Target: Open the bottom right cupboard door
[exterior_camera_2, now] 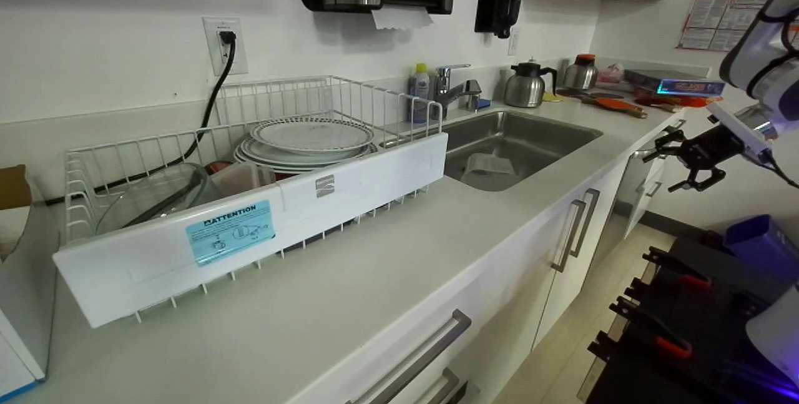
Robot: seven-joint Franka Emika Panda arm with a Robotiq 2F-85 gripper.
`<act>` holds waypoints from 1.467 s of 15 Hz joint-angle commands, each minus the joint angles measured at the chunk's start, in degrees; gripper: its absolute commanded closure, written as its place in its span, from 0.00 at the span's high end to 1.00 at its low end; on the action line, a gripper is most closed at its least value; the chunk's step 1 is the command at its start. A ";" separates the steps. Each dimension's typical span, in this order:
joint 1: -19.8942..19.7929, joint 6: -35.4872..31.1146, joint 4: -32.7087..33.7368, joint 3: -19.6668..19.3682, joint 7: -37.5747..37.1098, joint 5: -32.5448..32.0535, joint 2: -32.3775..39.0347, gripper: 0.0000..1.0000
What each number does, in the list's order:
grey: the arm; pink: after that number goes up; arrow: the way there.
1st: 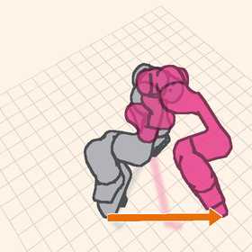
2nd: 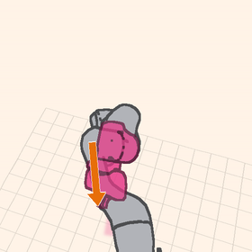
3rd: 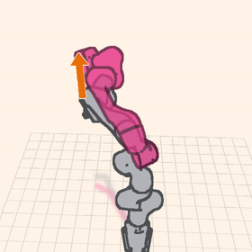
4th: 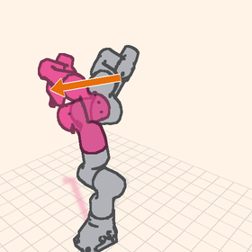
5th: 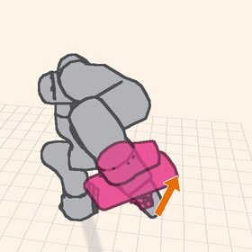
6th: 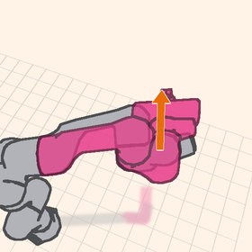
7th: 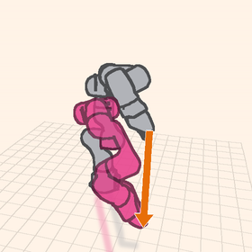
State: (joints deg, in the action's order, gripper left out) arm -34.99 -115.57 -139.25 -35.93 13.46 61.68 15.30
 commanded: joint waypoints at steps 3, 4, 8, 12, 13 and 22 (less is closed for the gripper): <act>-0.76 -0.06 0.03 0.56 -0.18 -0.11 -0.16 1.00; -0.71 -1.16 0.09 0.85 -0.44 1.90 0.13 1.00; -2.76 2.67 0.76 0.36 -7.47 5.90 3.07 1.00; -6.05 5.80 1.09 0.71 -12.16 9.51 7.90 1.00; -7.04 6.95 1.26 0.94 -13.06 10.71 9.13 1.00; -15.04 16.33 1.34 5.66 -20.45 25.97 17.85 1.00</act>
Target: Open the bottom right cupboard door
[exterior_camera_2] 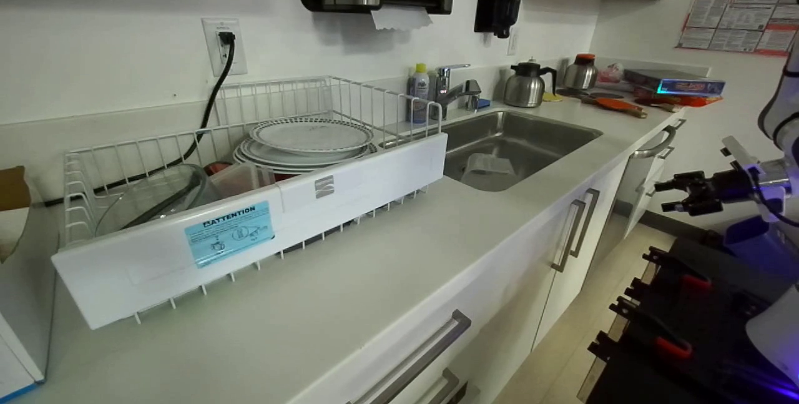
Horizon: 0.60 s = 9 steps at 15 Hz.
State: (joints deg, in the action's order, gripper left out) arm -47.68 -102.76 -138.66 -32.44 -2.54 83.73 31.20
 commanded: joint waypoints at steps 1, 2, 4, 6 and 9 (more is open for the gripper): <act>-2.86 4.81 1.21 3.12 -6.28 5.22 2.87 1.00; -3.00 5.52 1.16 3.67 -8.13 5.90 3.18 1.00; -2.03 3.78 0.48 2.90 -5.43 4.74 2.87 1.00; -2.01 4.03 0.79 3.30 -6.38 5.18 3.37 1.00; -1.33 2.55 0.74 3.70 -5.55 6.76 3.25 1.00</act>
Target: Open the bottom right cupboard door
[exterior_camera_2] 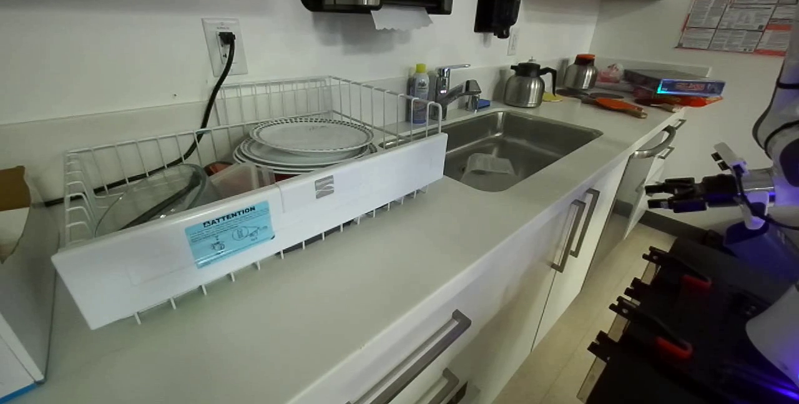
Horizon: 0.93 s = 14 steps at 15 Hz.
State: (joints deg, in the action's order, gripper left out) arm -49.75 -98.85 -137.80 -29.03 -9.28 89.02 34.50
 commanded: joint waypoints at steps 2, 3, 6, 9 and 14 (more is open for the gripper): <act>1.74 -3.11 -0.06 0.99 2.16 3.59 0.07 1.00; 2.09 -3.52 0.12 1.47 2.62 4.80 0.31 1.00; 2.71 -2.96 1.18 3.13 3.52 8.94 1.99 1.00; 3.59 -2.45 2.50 4.38 3.68 12.47 4.29 1.00; 5.69 -2.18 4.30 5.17 2.64 15.07 7.11 1.00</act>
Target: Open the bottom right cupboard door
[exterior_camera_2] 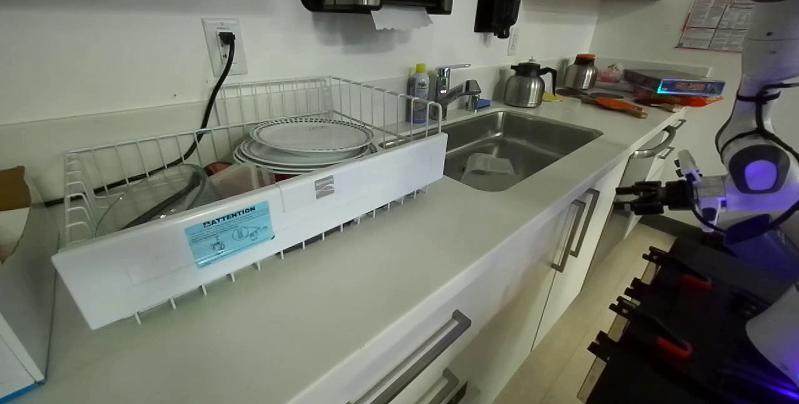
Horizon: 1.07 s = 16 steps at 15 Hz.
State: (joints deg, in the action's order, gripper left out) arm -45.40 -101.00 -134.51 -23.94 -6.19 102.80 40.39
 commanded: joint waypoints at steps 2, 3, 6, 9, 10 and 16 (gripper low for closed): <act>1.57 0.60 0.62 -0.71 -0.21 0.18 1.25 1.00; 1.83 0.60 0.71 -0.71 -0.21 0.08 1.50 1.00; 1.94 0.59 0.74 -0.75 -0.21 0.03 1.61 1.00; 1.84 1.94 1.01 0.59 -0.01 2.11 1.91 1.00; 1.99 1.97 1.09 0.99 -0.21 2.84 2.06 1.00; 4.28 1.58 1.89 2.53 -0.42 6.66 3.52 0.75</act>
State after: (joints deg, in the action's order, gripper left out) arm -42.49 -100.33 -133.54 -21.40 -6.24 107.33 42.78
